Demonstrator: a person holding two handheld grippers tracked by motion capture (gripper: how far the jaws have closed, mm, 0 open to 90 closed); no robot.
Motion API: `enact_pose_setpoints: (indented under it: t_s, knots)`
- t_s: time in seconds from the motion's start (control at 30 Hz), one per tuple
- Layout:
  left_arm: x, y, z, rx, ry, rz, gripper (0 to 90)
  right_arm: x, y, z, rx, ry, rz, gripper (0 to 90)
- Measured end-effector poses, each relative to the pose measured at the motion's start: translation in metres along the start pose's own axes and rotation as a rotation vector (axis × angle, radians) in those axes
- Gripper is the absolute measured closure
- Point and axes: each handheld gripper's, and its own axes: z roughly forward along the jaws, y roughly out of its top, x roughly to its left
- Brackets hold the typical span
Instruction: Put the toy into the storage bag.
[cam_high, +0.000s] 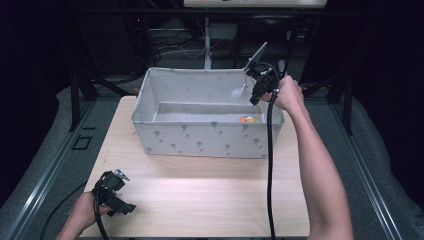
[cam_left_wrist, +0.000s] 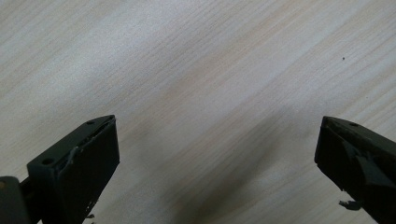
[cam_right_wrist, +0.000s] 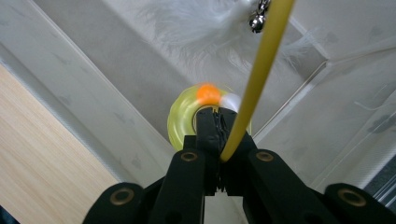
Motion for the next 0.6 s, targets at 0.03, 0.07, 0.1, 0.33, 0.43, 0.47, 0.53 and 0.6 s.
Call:
enact_pose_setpoints:
  t_s: [0.03,0.07,0.1,0.33,0.43,0.47,0.53,0.6]
  knots:
    - [0.000,0.000,0.000,0.000,0.000,0.000,0.2,-0.001,-0.002,0.002,0.000,0.006,0.006,88.4]
    - [0.000,0.000,0.000,0.000,0.000,0.000,0.2,-0.002,-0.003,0.004,0.003,0.007,0.007,88.4]
    - [0.000,0.000,0.000,0.000,0.000,0.000,0.2,-0.002,-0.005,0.007,0.009,0.006,0.007,88.3]
    - [0.000,0.000,0.000,-0.001,0.001,-0.001,0.2,-0.006,-0.014,0.018,0.025,0.015,0.014,88.3]
    - [0.000,0.000,0.000,0.000,0.001,-0.002,0.2,-0.007,-0.018,0.022,0.035,0.018,0.025,88.3]
    - [0.000,0.000,0.000,0.000,0.001,-0.002,0.2,-0.008,-0.020,0.023,0.035,0.015,0.031,88.3]
    - [0.000,0.000,0.001,0.000,0.000,-0.001,0.2,-0.009,-0.022,0.026,0.045,0.015,0.029,88.3]
    - [-0.001,0.000,0.001,0.001,-0.002,-0.004,0.2,-0.010,-0.026,0.032,0.069,0.021,0.039,88.2]
